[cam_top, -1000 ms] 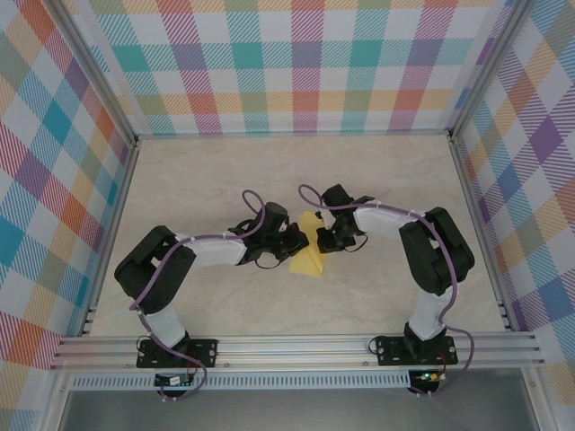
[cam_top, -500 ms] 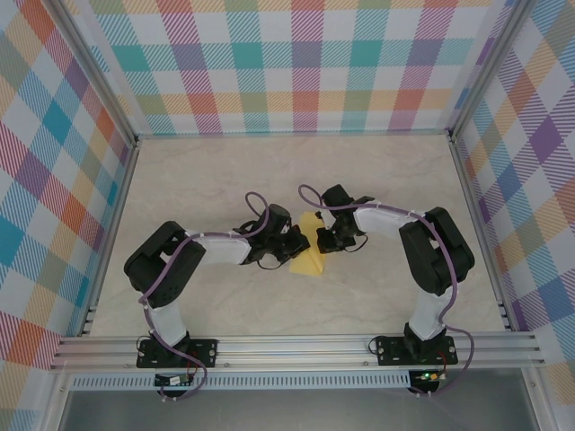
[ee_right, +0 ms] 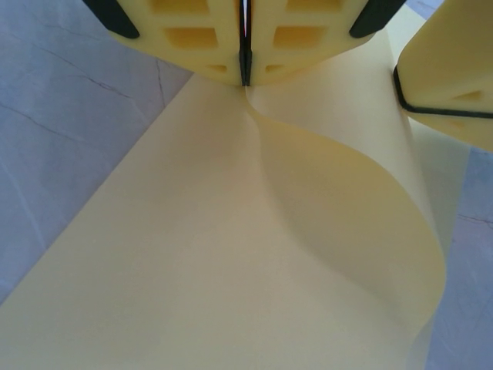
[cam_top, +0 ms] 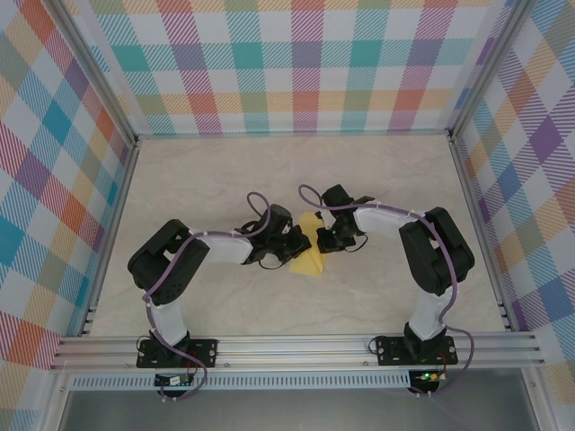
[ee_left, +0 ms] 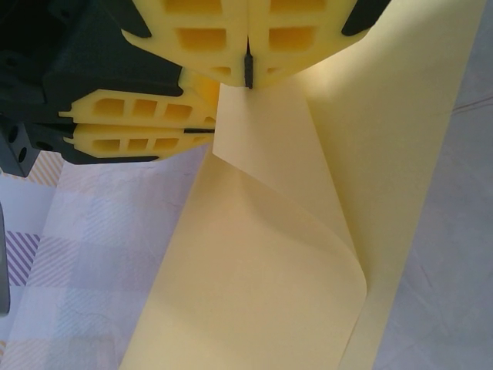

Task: Fold a paper plane with a square sheet of paper (pick it up from the middle)
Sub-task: Fold the triangle a second time at the center of the table.

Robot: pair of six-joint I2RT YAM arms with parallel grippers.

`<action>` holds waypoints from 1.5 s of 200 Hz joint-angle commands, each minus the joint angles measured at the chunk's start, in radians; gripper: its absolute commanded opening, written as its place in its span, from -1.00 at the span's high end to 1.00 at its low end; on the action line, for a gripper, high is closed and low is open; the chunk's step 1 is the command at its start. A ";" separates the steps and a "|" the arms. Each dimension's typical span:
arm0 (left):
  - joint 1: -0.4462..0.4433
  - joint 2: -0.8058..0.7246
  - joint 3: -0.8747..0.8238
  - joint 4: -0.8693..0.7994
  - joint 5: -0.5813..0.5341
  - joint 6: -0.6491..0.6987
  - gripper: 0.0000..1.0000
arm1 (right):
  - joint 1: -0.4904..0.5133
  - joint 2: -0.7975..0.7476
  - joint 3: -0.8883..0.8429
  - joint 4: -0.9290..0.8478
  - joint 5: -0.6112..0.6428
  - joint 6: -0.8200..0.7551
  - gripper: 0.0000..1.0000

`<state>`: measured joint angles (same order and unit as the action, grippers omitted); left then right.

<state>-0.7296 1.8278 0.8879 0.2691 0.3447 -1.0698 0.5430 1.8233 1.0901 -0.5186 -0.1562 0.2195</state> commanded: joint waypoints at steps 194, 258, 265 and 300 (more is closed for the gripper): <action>0.009 0.034 0.034 0.013 -0.009 0.002 0.97 | -0.002 0.012 -0.016 -0.009 0.022 -0.010 0.78; 0.009 0.066 0.011 -0.023 -0.021 0.015 0.98 | -0.003 0.013 -0.009 -0.011 0.017 -0.006 0.77; 0.009 0.072 0.010 -0.020 -0.020 0.015 0.98 | -0.003 0.014 -0.007 -0.012 0.015 -0.005 0.77; 0.006 0.086 -0.001 -0.011 -0.021 0.018 0.98 | -0.003 0.016 -0.003 -0.012 0.008 0.000 0.76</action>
<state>-0.7280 1.8919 0.9051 0.2691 0.3309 -1.0691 0.5430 1.8233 1.0889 -0.5179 -0.1532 0.2199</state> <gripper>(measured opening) 0.037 0.117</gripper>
